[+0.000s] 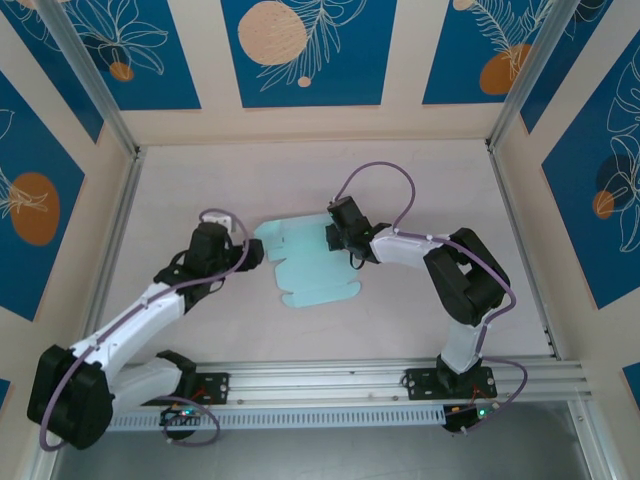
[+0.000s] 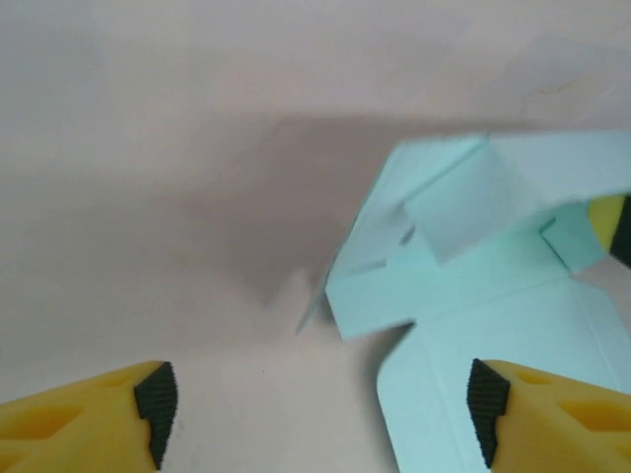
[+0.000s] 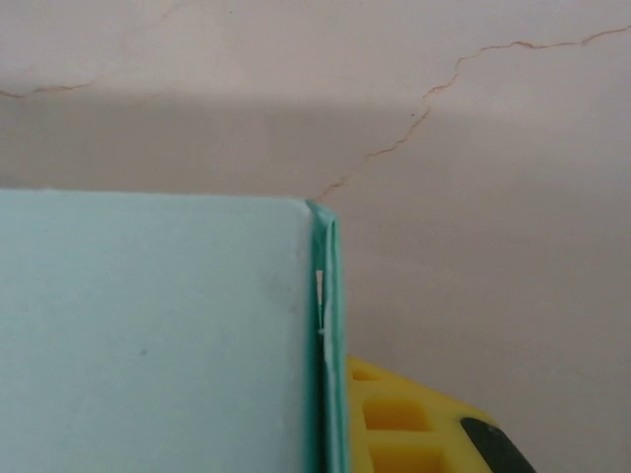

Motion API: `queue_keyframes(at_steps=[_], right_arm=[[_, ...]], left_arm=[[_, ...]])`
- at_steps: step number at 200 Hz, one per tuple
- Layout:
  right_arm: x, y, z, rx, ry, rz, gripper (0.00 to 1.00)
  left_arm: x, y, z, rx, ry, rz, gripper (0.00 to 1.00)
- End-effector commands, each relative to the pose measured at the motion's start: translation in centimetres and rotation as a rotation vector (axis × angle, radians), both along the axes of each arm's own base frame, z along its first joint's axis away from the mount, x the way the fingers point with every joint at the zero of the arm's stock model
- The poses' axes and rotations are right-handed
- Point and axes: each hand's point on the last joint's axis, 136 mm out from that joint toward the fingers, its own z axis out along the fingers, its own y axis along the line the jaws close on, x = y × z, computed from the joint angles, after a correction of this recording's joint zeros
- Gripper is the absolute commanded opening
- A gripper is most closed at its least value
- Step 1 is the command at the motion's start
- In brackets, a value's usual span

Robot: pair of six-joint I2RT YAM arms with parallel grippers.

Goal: Fold the paper box

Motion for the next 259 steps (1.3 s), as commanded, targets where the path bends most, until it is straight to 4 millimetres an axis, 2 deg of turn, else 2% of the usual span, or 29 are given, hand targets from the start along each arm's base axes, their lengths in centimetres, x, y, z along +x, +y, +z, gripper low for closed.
queue_keyframes(at_steps=[1, 16, 34, 96, 131, 182, 212, 259], right_arm=[[0.0, 0.3, 0.7, 0.049, 0.006, -0.055, 0.12], [-0.2, 0.5, 0.8, 0.06, 0.009, -0.061, 0.12], [-0.3, 0.8, 0.9, 0.059, 0.0, -0.058, 0.12], [-0.5, 1.4, 1.8, 0.058, -0.018, -0.047, 0.12], [-0.7, 1.5, 1.9, 0.049, -0.022, -0.045, 0.12], [-0.8, 1.8, 1.9, 0.051, -0.026, -0.042, 0.12], [-0.8, 1.9, 2.0, 0.05, -0.029, -0.04, 0.12], [-0.8, 1.9, 2.1, 0.049, -0.031, -0.039, 0.12]], left_arm=[[-3.2, -1.2, -2.6, -0.214, 0.12, 0.019, 0.76], [-3.7, -2.3, -2.6, -0.277, 0.109, 0.004, 0.76], [-3.3, -3.0, -2.5, -0.271, 0.081, -0.012, 0.77], [0.4, -5.3, -2.7, -0.307, -0.014, -0.055, 0.89], [1.1, -7.1, -3.4, -0.301, 0.009, -0.085, 0.96], [2.3, -7.7, -5.0, -0.271, 0.012, -0.073, 0.99], [2.7, -7.4, -6.4, -0.246, 0.041, -0.027, 1.0], [3.7, -8.5, -6.2, -0.248, -0.002, -0.055, 1.0]])
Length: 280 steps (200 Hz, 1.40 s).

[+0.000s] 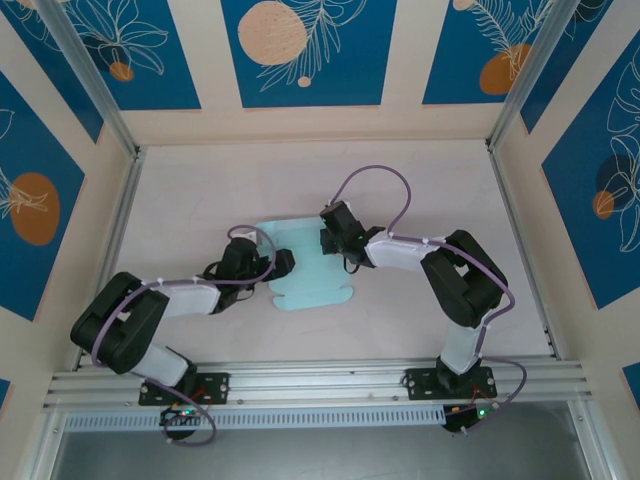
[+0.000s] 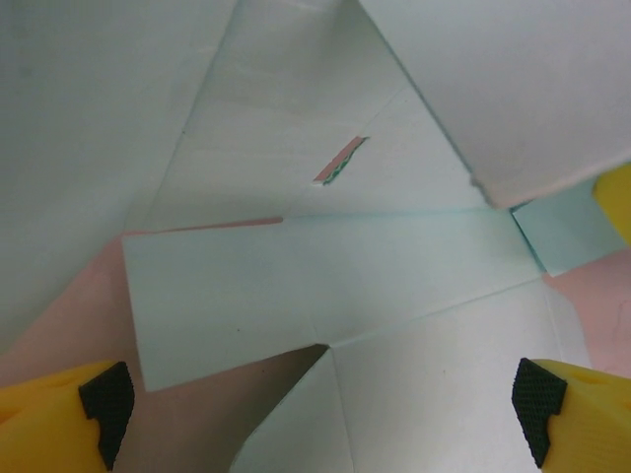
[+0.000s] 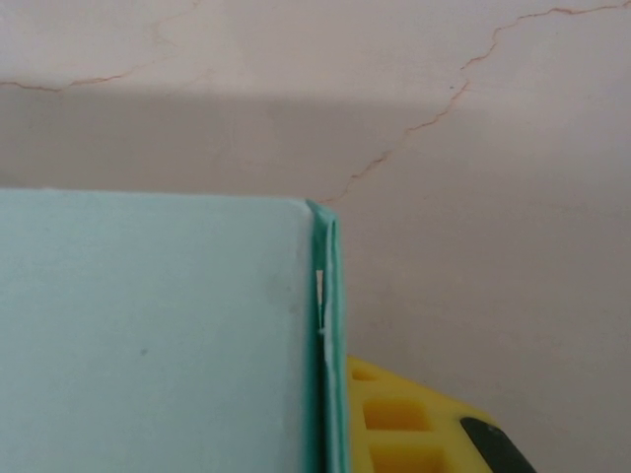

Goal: Fold the paper box

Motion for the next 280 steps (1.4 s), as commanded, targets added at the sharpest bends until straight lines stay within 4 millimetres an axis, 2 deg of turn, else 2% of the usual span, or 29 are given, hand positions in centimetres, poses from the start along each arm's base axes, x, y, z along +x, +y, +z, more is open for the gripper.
queue_keyframes(at_steps=[1, 18, 53, 86, 129, 172, 220, 249, 280], right_arm=[[0.4, 0.4, 2.1, 0.024, -0.038, -0.02, 0.12], [0.4, 0.5, 2.1, 0.024, -0.04, -0.018, 0.12], [0.5, 0.5, 2.1, 0.023, -0.038, -0.016, 0.12], [0.4, 0.6, 2.0, 0.022, -0.034, -0.015, 0.12], [0.2, 0.9, 1.7, 0.024, -0.026, -0.01, 0.12], [-0.1, 1.3, 1.2, 0.021, -0.018, -0.006, 0.12], [-0.1, 1.4, 0.9, 0.015, -0.011, -0.009, 0.12], [0.1, 1.1, 0.6, -0.007, -0.007, -0.029, 0.12], [0.2, 1.0, 0.8, -0.01, -0.015, -0.034, 0.12]], left_arm=[[1.7, -1.4, 1.9, -0.032, -0.083, -0.008, 1.0], [2.0, -1.8, 2.6, -0.036, -0.112, -0.022, 0.99], [2.2, -3.0, 4.4, -0.024, -0.178, -0.069, 0.88], [2.3, -3.8, 4.8, -0.028, -0.193, -0.098, 0.77], [2.3, -4.8, 3.9, -0.033, -0.168, -0.123, 0.73], [2.5, -6.6, 3.2, -0.045, -0.147, -0.167, 0.72], [2.3, -7.1, 2.7, -0.048, -0.137, -0.184, 0.73], [1.3, -6.7, 4.0, -0.031, -0.152, -0.216, 0.81], [-0.9, -5.1, 6.2, 0.006, -0.178, -0.251, 0.83]])
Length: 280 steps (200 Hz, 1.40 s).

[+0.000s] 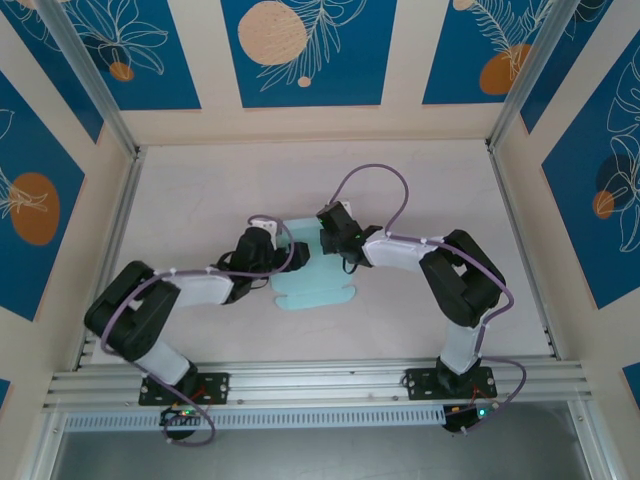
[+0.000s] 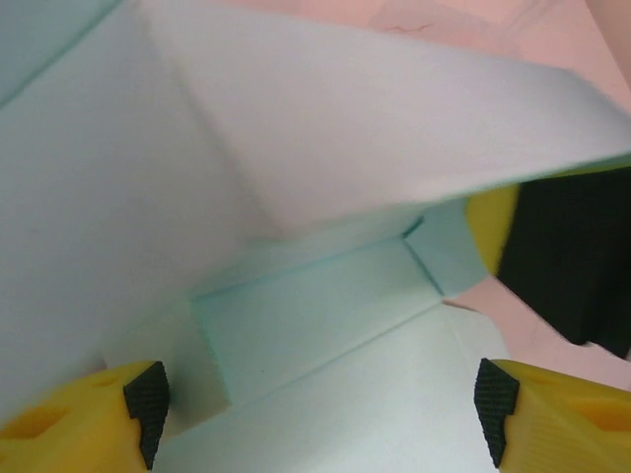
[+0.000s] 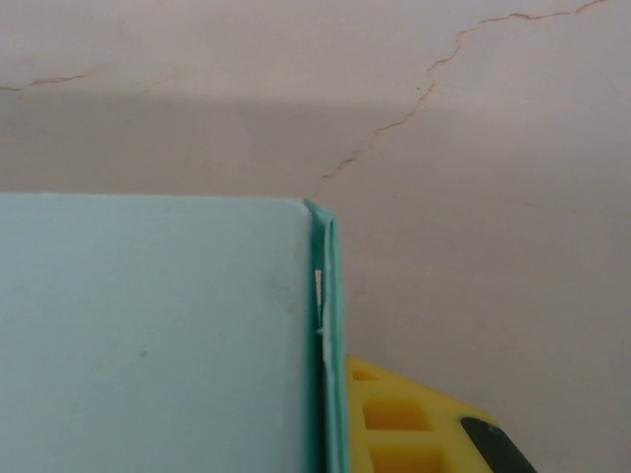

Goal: Fold the paper box

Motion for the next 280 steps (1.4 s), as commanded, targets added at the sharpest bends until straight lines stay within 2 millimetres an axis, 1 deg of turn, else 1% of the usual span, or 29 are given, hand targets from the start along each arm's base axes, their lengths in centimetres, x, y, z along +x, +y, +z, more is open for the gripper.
queue_keyframes(at_steps=[1, 44, 54, 68, 90, 99, 113, 137, 150, 160, 180, 200, 218, 235, 261, 280], right_arm=[[0.2, 1.4, 0.7, 0.042, -0.008, 0.0, 0.12], [0.3, 1.6, 0.5, 0.045, -0.008, 0.007, 0.12], [0.3, 1.8, 0.4, 0.046, -0.005, 0.013, 0.12], [0.3, 1.8, 0.4, 0.046, -0.004, 0.015, 0.12], [0.2, 1.7, 0.6, 0.046, -0.005, 0.018, 0.12], [0.1, 1.8, 0.7, 0.047, -0.005, 0.023, 0.12], [0.1, 1.8, 0.8, 0.047, -0.006, 0.026, 0.12], [-0.1, 1.8, 0.8, 0.044, -0.004, 0.033, 0.12], [-0.1, 1.9, 0.8, 0.046, -0.003, 0.037, 0.12], [-0.2, 2.0, 0.9, 0.048, -0.001, 0.04, 0.12], [-0.3, 2.1, 0.8, 0.047, 0.001, 0.045, 0.12], [-0.3, 2.1, 1.0, 0.048, -0.001, 0.047, 0.12], [-0.3, 2.2, 1.1, 0.049, -0.005, 0.047, 0.12], [-0.2, 2.2, 1.1, 0.047, -0.006, 0.047, 0.12], [-0.1, 2.2, 1.0, 0.043, -0.007, 0.042, 0.12], [0.1, 2.2, 0.9, 0.036, -0.006, 0.036, 0.12]], left_arm=[[-2.4, -0.1, 2.6, 0.011, -0.042, -0.089, 0.83], [-5.3, 3.8, 6.3, 0.032, -0.137, -0.032, 0.84], [-5.7, 5.0, 7.2, 0.047, -0.166, -0.001, 0.83], [-5.9, 7.4, 8.4, 0.089, -0.216, 0.078, 0.81], [-5.6, 12.1, 10.2, 0.152, -0.281, 0.254, 0.73], [-5.3, 13.8, 10.4, 0.167, -0.286, 0.312, 0.73], [-4.6, 16.2, 10.0, 0.173, -0.25, 0.391, 0.73], [-2.7, 18.5, 8.5, 0.159, -0.18, 0.458, 0.74], [-1.3, 19.0, 7.7, 0.138, -0.139, 0.46, 0.74], [-0.3, 19.5, 6.6, 0.132, -0.097, 0.467, 0.74], [1.9, 19.6, 4.9, 0.127, -0.043, 0.439, 0.75], [3.8, 19.3, 3.5, 0.142, -0.005, 0.393, 0.75], [5.0, 18.2, 2.3, 0.123, 0.015, 0.335, 0.75], [5.7, 16.8, 1.5, 0.069, 0.02, 0.271, 0.75], [5.8, 14.6, 0.3, -0.003, 0.048, 0.192, 0.75], [5.6, 13.1, 0.0, -0.019, 0.055, 0.144, 0.75]])
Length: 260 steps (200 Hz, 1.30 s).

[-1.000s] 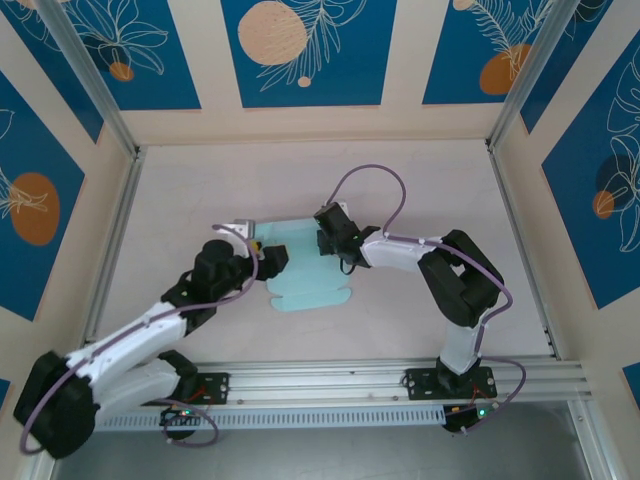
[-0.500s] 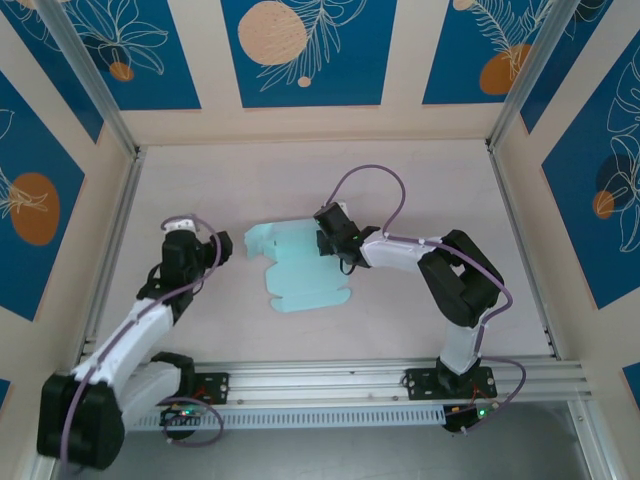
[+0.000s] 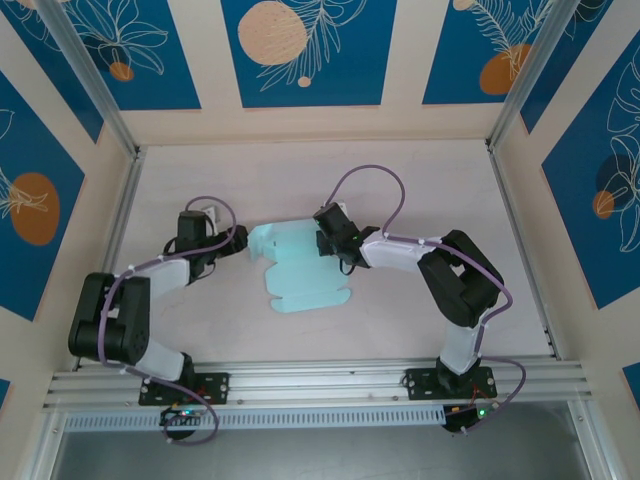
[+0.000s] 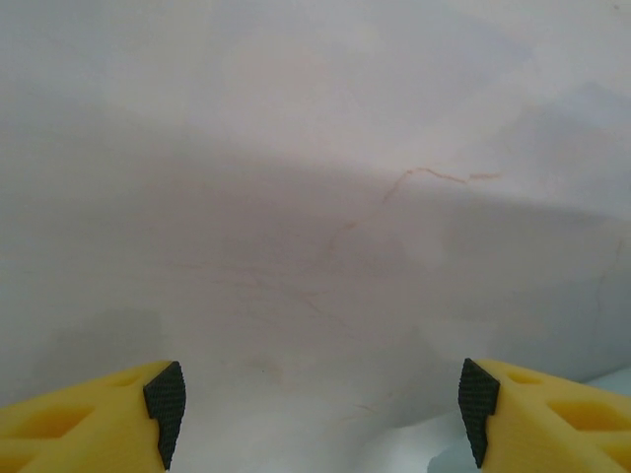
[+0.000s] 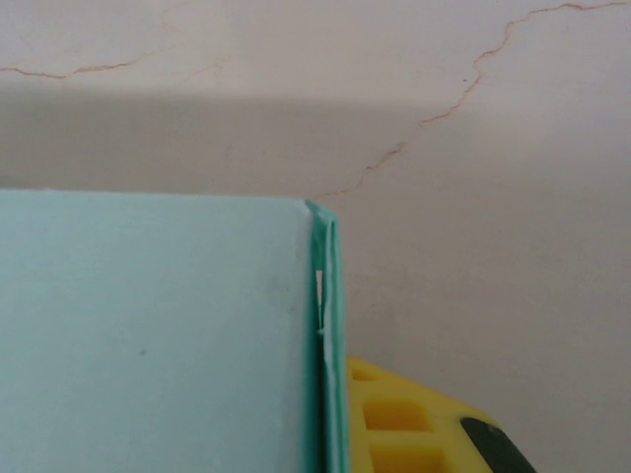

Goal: Fold the paper box

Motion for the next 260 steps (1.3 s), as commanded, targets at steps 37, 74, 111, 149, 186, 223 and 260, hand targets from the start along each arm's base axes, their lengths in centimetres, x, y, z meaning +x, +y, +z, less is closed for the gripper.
queue_keyframes(at_steps=[37, 74, 111, 149, 186, 223, 260], right_arm=[[0.6, 0.9, 0.8, 0.015, -0.017, 0.003, 0.12], [0.7, 0.9, 0.7, 0.014, -0.014, 0.002, 0.12], [0.7, 1.0, 0.5, 0.012, -0.01, 0.006, 0.12], [0.8, 1.2, 0.6, 0.015, -0.008, 0.009, 0.12], [0.7, 1.3, 0.7, 0.012, -0.006, 0.012, 0.12], [0.7, 1.3, 0.7, 0.009, -0.002, 0.012, 0.12], [0.8, 1.4, 0.4, 0.01, 0.003, 0.011, 0.12]], left_arm=[[-0.1, -4.6, 1.9, -0.105, -0.076, -0.164, 0.75], [-0.9, -6.0, 2.4, -0.105, -0.102, -0.224, 0.75], [-1.6, -7.2, 2.9, -0.101, -0.128, -0.293, 0.75], [-2.3, -9.2, 3.2, -0.084, -0.16, -0.369, 0.75], [-2.7, -10.7, 3.0, -0.061, -0.174, -0.442, 0.61], [-3.6, -11.0, 3.0, -0.038, -0.175, -0.47, 0.56], [-5.0, -10.8, 2.4, -0.033, -0.152, -0.482, 0.54]])
